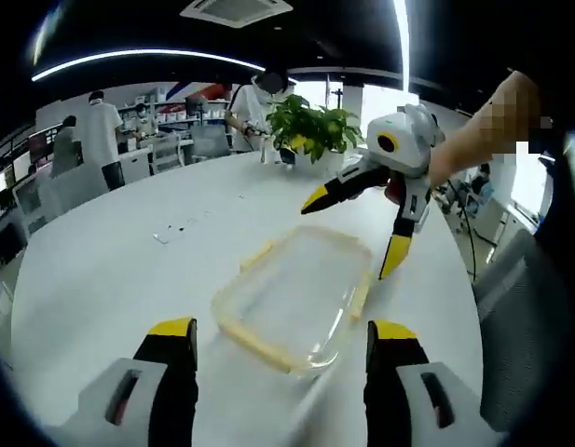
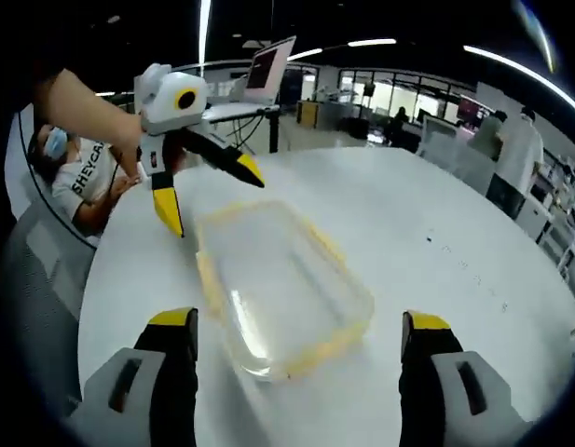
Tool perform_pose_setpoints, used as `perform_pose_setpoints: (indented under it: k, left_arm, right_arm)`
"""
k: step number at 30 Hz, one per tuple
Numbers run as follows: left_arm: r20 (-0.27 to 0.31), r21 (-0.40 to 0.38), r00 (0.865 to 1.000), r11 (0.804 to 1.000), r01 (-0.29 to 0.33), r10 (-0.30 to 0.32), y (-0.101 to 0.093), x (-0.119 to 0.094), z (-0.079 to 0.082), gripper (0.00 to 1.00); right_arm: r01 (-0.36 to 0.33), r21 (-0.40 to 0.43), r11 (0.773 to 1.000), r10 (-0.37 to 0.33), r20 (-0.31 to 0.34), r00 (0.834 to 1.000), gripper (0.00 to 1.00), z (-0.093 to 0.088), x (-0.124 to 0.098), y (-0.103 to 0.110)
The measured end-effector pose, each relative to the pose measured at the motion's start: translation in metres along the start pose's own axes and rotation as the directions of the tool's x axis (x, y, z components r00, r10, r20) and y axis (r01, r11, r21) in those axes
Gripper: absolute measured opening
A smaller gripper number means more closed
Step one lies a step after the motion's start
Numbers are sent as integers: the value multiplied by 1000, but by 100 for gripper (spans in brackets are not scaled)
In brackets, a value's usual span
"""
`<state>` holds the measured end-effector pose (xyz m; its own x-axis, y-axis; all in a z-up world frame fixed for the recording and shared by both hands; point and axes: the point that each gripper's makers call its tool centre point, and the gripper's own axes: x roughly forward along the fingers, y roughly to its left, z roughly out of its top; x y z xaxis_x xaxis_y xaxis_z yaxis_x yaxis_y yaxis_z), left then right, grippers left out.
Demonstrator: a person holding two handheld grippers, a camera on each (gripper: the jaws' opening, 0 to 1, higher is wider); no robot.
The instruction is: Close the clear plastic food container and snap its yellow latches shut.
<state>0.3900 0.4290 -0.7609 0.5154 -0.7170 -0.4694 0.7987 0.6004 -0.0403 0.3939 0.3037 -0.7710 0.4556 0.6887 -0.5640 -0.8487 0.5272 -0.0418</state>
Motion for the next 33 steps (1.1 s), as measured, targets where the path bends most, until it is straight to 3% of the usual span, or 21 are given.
perform_pose_setpoints:
  k: [2,4,8,12,14,15,19,23,33]
  left_arm:
    - [69,-76,997,997,-26,31,-4,-2,4,70]
    - [93,-113,993,992,-62,73,-5,-3,2,73]
    - [99,-115,988,987,-110,121,-4,1,-12,79]
    - [112,-92,981,985,-149,159,-9,2,-17,84]
    - [116,-103,981,984,-146,157,-12,5,-20,97]
    - [122,-113,980,984,-141,155,-15,7,-21,99]
    - [75,-96,991,990,-101,109,-27,13,-32,99]
    - [73,-109,993,991,-83,91,-35,12,-32,99]
    - [75,-147,989,983,-112,124,-35,3,-31,98]
  right_arm:
    - [39,35,999,-40,43,998,95,0,-4,0]
    - [61,68,996,-65,51,997,98,-4,-7,2]
    - [32,114,993,-44,107,993,100,-9,-8,22]
    - [38,151,988,-55,107,993,100,-20,-7,35]
    - [40,175,984,-60,111,992,100,-23,-9,42]
    - [49,185,982,-69,103,992,100,-26,-9,44]
    - [80,215,973,-108,119,987,100,-26,-15,44]
    - [98,232,968,-129,121,984,100,-28,-17,40]
    - [150,265,952,-180,89,980,95,-37,-33,31]
